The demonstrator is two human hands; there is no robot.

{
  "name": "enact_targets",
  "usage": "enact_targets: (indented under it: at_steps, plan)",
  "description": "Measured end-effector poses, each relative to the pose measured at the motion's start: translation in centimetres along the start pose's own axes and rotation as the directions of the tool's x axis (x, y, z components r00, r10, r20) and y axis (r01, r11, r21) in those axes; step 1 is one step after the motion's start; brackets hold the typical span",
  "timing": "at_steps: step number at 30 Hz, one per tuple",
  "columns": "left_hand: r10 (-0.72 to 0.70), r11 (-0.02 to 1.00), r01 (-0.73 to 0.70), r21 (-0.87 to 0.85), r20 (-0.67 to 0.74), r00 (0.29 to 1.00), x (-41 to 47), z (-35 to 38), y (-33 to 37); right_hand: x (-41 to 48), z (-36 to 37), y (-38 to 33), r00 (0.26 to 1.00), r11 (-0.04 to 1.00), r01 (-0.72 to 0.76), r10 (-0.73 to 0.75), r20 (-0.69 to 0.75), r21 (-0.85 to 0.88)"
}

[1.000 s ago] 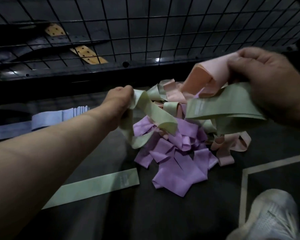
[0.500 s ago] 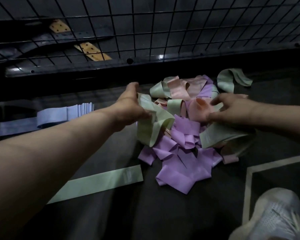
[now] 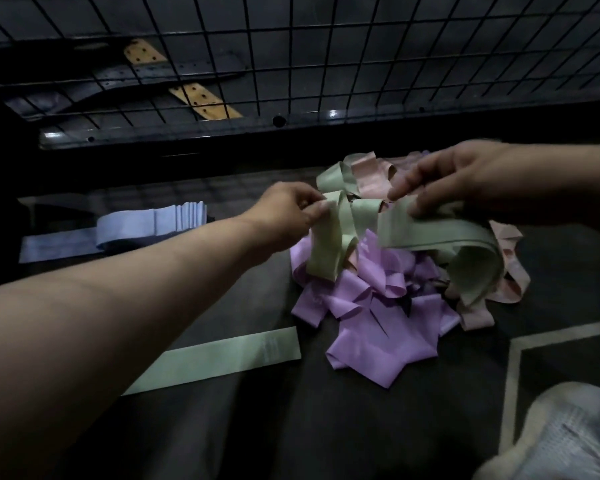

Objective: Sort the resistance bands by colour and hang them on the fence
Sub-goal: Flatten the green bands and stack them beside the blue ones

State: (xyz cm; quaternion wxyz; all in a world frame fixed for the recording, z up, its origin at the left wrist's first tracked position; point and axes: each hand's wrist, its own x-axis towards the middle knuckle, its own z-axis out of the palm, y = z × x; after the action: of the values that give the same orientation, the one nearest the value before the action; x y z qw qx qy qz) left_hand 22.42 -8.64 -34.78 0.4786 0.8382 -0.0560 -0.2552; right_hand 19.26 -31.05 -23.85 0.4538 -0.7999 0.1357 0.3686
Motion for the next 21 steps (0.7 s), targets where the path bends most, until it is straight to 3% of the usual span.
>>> enact_targets:
  at_steps: [6,10,12,14,16,21]
  plan:
    - [-0.251,0.948,0.289,-0.134,0.245,0.937,-0.3,0.9,-2.5,0.2,1.8,-1.5,0.998,0.944,-0.017,-0.005,0.066,0.331]
    - [-0.269,0.924,0.325,-0.203,0.261,0.927,-0.8,-1.1,-1.5,1.0,3.2,-1.7,0.988,0.940,-0.003,-0.049,0.146,0.341]
    - [-0.278,0.772,0.450,-0.450,0.397,0.874,-0.9,-2.3,-1.4,1.4,4.0,-1.6,0.984,0.948,0.026,-0.080,0.159,0.316]
    - [-0.218,0.661,0.499,-0.560,0.493,0.842,-1.4,-3.5,-1.5,1.8,4.5,-1.5,0.981,0.956,0.066,-0.114,0.156,0.286]
    - [-0.143,0.680,0.446,-0.582,0.491,0.859,-2.1,-4.4,-1.7,2.0,4.8,-1.4,0.978,0.969,0.097,-0.135,0.157,0.229]
    - [-0.120,0.622,0.277,-0.732,0.260,0.958,-3.5,-6.3,-3.2,3.0,5.4,-1.1,0.990,0.980,0.103,-0.118,0.081,0.168]
